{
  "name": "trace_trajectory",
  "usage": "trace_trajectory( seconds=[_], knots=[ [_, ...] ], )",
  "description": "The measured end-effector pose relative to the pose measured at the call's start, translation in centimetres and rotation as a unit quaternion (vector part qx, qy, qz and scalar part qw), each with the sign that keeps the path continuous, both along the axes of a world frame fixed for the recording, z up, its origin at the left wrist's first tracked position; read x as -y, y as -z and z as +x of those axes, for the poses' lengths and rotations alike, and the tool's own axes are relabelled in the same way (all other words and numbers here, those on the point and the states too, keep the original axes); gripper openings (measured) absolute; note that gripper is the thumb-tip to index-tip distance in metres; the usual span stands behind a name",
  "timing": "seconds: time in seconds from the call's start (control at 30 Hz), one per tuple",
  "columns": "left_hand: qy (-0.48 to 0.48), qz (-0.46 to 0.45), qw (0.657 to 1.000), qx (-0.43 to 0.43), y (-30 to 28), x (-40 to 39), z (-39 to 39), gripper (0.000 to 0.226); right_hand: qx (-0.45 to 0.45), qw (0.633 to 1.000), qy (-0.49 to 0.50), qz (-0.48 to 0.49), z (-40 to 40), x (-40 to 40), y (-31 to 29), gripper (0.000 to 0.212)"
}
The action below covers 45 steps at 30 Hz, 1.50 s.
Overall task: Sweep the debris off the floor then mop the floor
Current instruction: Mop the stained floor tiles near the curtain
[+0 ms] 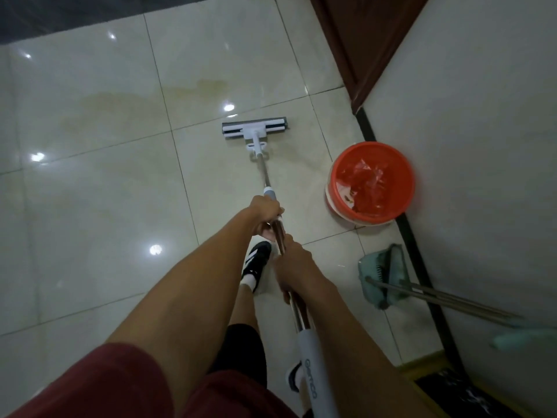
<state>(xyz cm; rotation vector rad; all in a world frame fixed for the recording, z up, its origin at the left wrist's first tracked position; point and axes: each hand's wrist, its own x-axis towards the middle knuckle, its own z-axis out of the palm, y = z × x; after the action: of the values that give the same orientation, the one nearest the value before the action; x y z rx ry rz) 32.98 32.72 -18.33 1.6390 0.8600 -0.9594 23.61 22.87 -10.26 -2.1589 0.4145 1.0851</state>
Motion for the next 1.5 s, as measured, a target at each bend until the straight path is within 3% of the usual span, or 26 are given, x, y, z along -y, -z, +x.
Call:
trace_trajectory(
  seconds=[0.27, 0.4, 0.53, 0.67, 0.8, 0.93, 1.03, 1.27, 1.5],
  knots=[
    [-0.041, 0.006, 0.999, -0.023, 0.5, 8.5, -12.6, 0.012, -0.022, 1.0, -0.01, 0.004, -12.3, 9.3, 0.9, 0.051],
    [-0.06, -0.009, 0.998, -0.021, 0.3, 9.7, -15.2, 0.018, -0.003, 1.0, -0.01, 0.011, -14.8, 11.1, 0.3, 0.051],
    [-0.104, -0.011, 0.995, 0.0, 0.7, 9.5, -15.0, 0.007, 0.005, 0.999, -0.038, -0.013, -14.5, 10.8, 0.3, 0.065],
    [-0.13, -0.003, 0.991, 0.023, 1.9, 8.3, -12.3, 0.021, 0.022, 0.997, -0.064, -0.044, -11.2, 9.4, 0.7, 0.069],
    [-0.159, -0.022, 0.986, 0.04, 2.1, 5.6, -7.4, 0.018, 0.035, 0.994, -0.08, -0.072, -5.9, 6.6, 1.0, 0.067],
    [-0.181, -0.031, 0.982, 0.048, 3.1, 0.2, -1.1, 0.023, 0.049, 0.992, -0.097, -0.066, 0.3, 1.7, 1.3, 0.068],
    [-0.186, -0.039, 0.98, 0.054, 3.8, -4.3, 3.6, 0.012, 0.054, 0.991, -0.11, -0.061, 5.2, -2.7, 1.8, 0.067],
    [-0.181, -0.064, 0.98, 0.046, 3.7, -15.7, 13.8, 0.019, 0.062, 0.991, -0.106, -0.056, 15.1, -13.9, 2.5, 0.066],
    [-0.188, -0.069, 0.979, 0.04, 3.6, -21.8, 22.0, 0.021, 0.054, 0.99, -0.119, -0.061, 23.6, -19.9, 2.7, 0.065]
  ],
)
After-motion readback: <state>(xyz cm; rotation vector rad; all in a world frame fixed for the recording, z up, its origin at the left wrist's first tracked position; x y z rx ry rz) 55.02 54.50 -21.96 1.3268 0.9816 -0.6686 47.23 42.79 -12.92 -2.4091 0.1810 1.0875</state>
